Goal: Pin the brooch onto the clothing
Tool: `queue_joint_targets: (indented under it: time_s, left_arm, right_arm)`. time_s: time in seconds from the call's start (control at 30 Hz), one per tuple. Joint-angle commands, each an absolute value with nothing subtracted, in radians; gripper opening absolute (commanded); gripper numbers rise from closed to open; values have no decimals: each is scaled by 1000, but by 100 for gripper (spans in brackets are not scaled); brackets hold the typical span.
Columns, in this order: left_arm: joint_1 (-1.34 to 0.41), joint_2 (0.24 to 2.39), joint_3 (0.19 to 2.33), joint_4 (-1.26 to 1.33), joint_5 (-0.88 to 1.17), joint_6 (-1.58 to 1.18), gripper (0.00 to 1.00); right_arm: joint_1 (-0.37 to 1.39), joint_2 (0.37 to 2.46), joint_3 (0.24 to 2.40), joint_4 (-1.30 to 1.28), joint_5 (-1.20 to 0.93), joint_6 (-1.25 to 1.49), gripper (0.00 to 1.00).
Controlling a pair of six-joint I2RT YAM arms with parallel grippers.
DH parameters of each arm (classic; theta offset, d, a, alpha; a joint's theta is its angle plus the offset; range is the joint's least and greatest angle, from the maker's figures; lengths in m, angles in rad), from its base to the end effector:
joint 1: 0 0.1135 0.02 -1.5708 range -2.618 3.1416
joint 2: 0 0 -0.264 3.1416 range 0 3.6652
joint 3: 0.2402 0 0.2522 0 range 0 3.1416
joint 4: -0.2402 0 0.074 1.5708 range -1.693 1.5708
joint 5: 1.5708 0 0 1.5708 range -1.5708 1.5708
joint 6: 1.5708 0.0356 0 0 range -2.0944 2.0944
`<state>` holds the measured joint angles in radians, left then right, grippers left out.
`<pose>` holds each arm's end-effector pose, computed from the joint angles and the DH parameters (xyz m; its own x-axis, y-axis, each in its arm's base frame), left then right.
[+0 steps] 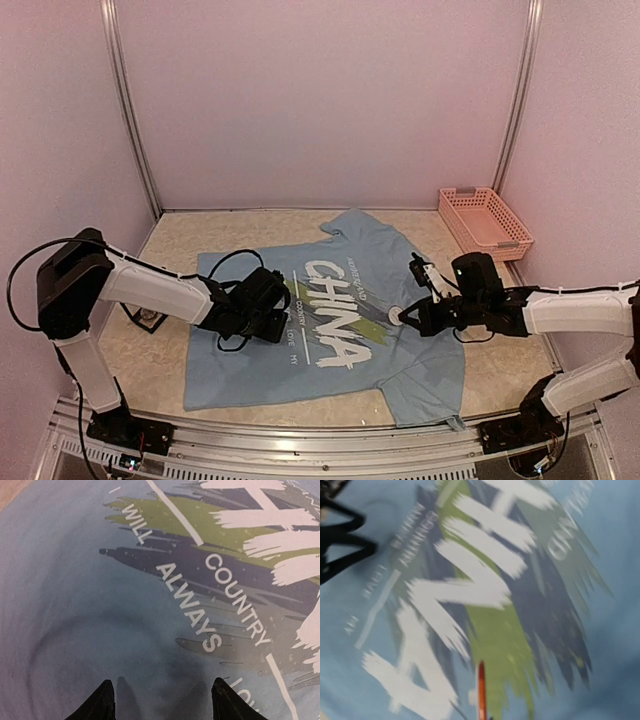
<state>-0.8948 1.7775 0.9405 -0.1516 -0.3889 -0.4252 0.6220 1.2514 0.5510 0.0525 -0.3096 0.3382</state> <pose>0.2243 -0.2580 0.1408 -0.7200 0.2877 -0.6315 0.3232 0.9443 0.0617 0.1961 0.1540 0.1870 -0.7123 -0.1218 -0.6912 -0.5470 0.7134 0.4380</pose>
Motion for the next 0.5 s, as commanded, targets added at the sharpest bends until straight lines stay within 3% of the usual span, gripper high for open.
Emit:
queue_joint_targets:
  time_s: [0.0,0.33,0.47]
  left_arm:
    - [-859,1797,871,-111,-392,-511,62]
    - [-726,1695,738,-172,-568,-588,62]
    - [-810,1610,757,-69,-620,-455,64]
  right_arm:
    - [592,1266,490,118,-308,384,0]
    - [587,1222,447,130,-323,381,0]
    - [586,1198,442,143,-343,367,0]
